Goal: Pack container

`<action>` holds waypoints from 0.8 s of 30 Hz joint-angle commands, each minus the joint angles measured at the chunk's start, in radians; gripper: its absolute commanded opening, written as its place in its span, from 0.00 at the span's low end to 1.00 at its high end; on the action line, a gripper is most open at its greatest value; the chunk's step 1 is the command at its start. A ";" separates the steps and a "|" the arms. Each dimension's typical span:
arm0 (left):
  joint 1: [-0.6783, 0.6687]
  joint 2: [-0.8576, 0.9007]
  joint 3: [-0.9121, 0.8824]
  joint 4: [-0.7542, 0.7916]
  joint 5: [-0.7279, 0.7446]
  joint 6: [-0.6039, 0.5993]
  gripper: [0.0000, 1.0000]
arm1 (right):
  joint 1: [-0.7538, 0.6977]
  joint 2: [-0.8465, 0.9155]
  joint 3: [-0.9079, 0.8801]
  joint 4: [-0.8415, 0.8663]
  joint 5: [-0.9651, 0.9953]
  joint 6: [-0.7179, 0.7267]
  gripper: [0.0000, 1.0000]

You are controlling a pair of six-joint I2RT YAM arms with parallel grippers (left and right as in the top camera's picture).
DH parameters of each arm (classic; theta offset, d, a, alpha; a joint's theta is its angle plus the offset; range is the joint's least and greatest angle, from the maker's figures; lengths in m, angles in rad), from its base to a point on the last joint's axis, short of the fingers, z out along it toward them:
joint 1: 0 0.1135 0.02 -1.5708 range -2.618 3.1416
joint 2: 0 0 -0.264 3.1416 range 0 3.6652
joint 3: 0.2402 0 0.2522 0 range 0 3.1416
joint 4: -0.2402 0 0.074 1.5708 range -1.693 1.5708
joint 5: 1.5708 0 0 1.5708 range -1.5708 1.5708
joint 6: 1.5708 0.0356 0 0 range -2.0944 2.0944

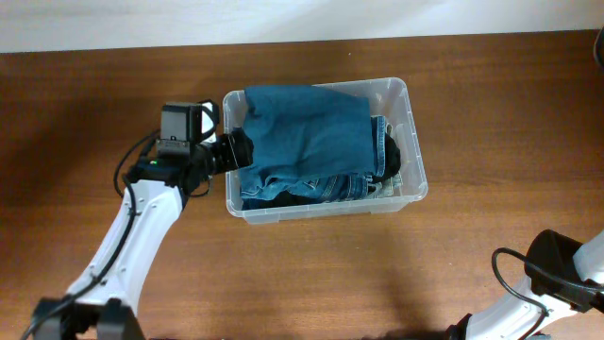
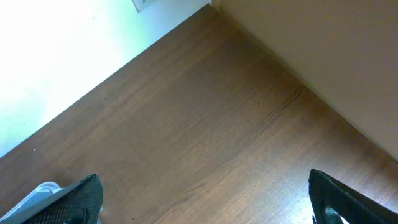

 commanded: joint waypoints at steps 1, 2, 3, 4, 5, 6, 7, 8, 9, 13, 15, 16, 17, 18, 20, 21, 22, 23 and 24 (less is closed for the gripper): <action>0.013 -0.140 0.080 -0.074 0.014 0.014 0.98 | -0.003 -0.011 -0.002 -0.006 0.005 -0.001 0.98; 0.012 -0.175 0.085 -0.098 0.014 0.013 0.98 | -0.003 -0.011 -0.002 -0.006 0.005 -0.001 0.98; 0.012 -0.207 0.085 -0.114 0.014 0.013 0.98 | -0.003 -0.011 -0.002 -0.006 0.005 -0.001 0.98; 0.012 -0.246 0.085 -0.138 0.013 0.014 0.98 | -0.003 -0.011 -0.002 -0.006 0.005 -0.001 0.98; 0.012 -0.281 0.085 -0.164 0.010 0.014 0.98 | -0.003 -0.011 -0.002 -0.006 0.005 -0.001 0.98; 0.012 -0.338 0.085 -0.203 0.002 0.014 0.98 | -0.003 -0.011 -0.002 -0.006 0.005 -0.001 0.98; 0.012 -0.373 0.085 -0.232 -0.014 0.015 0.98 | -0.003 -0.011 -0.002 -0.006 0.005 -0.001 0.98; 0.012 -0.412 0.085 -0.266 -0.039 0.018 0.98 | -0.003 -0.011 -0.002 -0.006 0.005 -0.001 0.98; 0.012 -0.459 0.085 -0.309 -0.079 0.018 0.98 | -0.003 -0.011 -0.002 -0.006 0.005 -0.001 0.98; 0.012 -0.623 0.085 -0.464 -0.278 0.025 0.99 | -0.003 -0.011 -0.002 -0.006 0.005 -0.001 0.98; 0.012 -0.693 0.085 -0.531 -0.335 0.025 0.99 | -0.003 -0.011 -0.002 -0.006 0.005 -0.001 0.98; 0.012 -0.731 0.085 -0.563 -0.348 0.025 0.99 | -0.003 -0.011 -0.002 -0.006 0.005 -0.001 0.99; 0.012 -0.769 0.085 -0.592 -0.349 0.024 0.98 | -0.003 -0.011 -0.002 -0.006 0.005 -0.001 0.99; 0.012 -0.801 0.085 -0.613 -0.349 0.024 0.97 | -0.003 -0.011 -0.002 -0.006 0.006 -0.001 0.98; 0.012 -0.901 0.079 -0.650 -0.349 0.014 0.96 | -0.003 -0.011 -0.002 -0.006 0.005 -0.001 0.98; 0.012 -0.933 0.074 -0.655 -0.349 0.006 0.96 | -0.003 -0.011 -0.002 -0.006 0.005 -0.001 0.98; 0.012 -0.971 0.069 -0.662 -0.348 -0.002 0.96 | -0.003 -0.011 -0.002 -0.006 0.005 -0.001 0.98; 0.012 -1.002 0.066 -0.668 -0.348 -0.003 0.96 | -0.003 -0.011 -0.002 -0.006 0.005 -0.001 0.98; 0.012 -1.032 0.063 -0.674 -0.349 -0.002 0.96 | -0.003 -0.011 -0.002 -0.006 0.005 -0.001 0.98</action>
